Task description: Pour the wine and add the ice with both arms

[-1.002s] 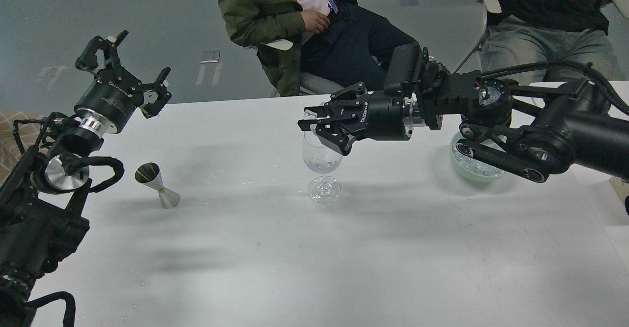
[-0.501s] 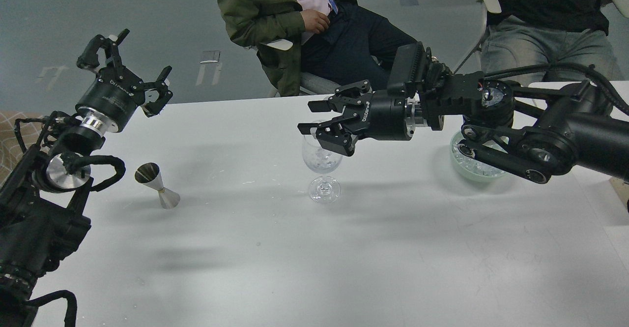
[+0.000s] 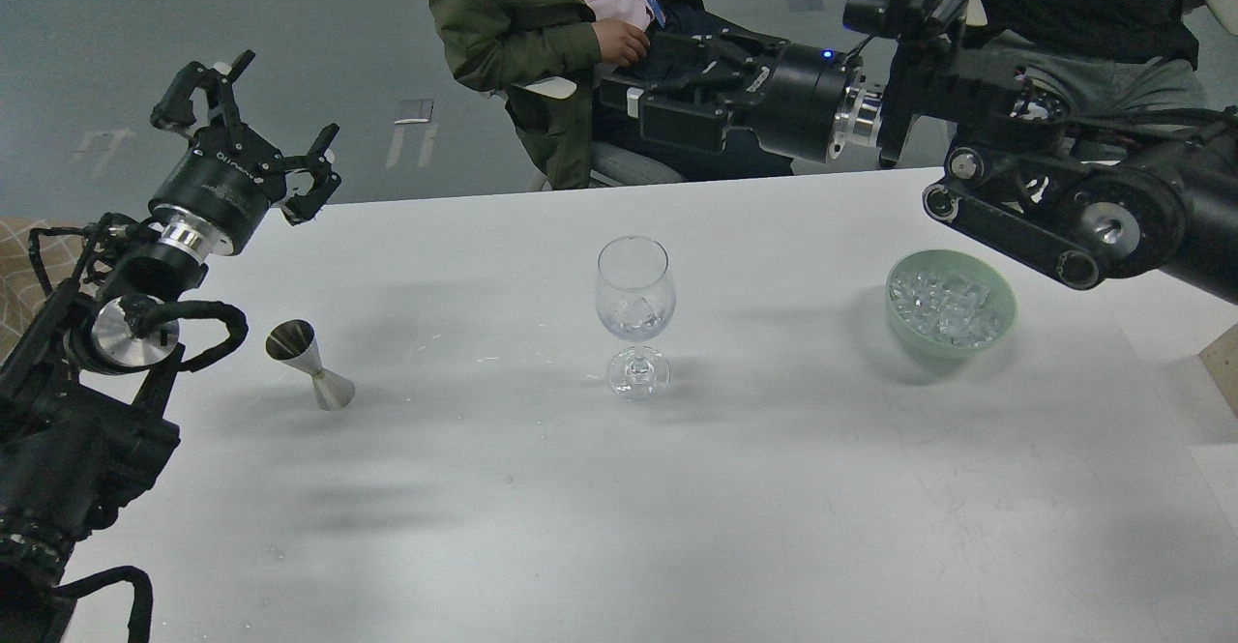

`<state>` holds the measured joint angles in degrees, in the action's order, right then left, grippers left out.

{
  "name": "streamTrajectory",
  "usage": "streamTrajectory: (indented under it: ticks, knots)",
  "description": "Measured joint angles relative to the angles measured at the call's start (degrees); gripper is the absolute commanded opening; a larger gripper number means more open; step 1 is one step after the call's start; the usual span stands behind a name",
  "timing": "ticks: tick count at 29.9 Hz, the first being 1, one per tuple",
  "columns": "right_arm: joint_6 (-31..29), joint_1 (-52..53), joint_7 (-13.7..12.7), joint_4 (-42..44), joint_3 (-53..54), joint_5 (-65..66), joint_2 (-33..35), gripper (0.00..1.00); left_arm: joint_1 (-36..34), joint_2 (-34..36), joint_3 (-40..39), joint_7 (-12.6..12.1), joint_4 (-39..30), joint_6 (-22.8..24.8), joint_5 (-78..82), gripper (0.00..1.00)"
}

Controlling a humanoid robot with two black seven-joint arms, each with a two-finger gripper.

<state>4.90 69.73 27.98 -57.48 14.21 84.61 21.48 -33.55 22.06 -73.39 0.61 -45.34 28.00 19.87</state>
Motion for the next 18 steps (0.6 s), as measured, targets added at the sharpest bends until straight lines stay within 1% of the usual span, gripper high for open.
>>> streamTrajectory:
  ticks: [4, 8, 11, 14, 16, 18]
  knots:
    - [-0.25, -0.79, 0.02, 7.0, 5.95, -8.51, -2.12, 1.0, 0.0, -0.07, 0.0, 0.0, 0.19, 0.0, -0.01, 0.99]
    - [-0.61, -1.14, 0.01, 15.86, 9.23, -16.85, -6.81, 1.0, 0.0, -0.09, 0.0, 0.0, 0.63, 0.0, -0.01, 0.99]
    - [-1.04, -1.14, -0.23, 21.92, 11.31, -25.55, -10.34, 1.0, -0.8, 0.06, 0.29, 0.01, 0.73, 0.0, 0.1, 0.99]
    - [-2.2, -1.14, -0.78, 24.74, 11.9, -33.15, -12.53, 0.99, -1.44, 0.07, 0.59, 0.12, 0.84, 0.0, 0.13, 0.99]
    - [-2.97, -1.14, -1.48, 26.31, 12.02, -38.31, -14.06, 1.0, -1.56, 0.08, 0.61, 0.97, 0.87, 0.0, 0.13, 0.99]
    - [-3.36, -1.14, -1.98, 28.14, 12.07, -43.08, -15.79, 1.0, -1.7, 0.08, 0.62, 2.95, 1.23, 0.0, 0.13, 0.99]
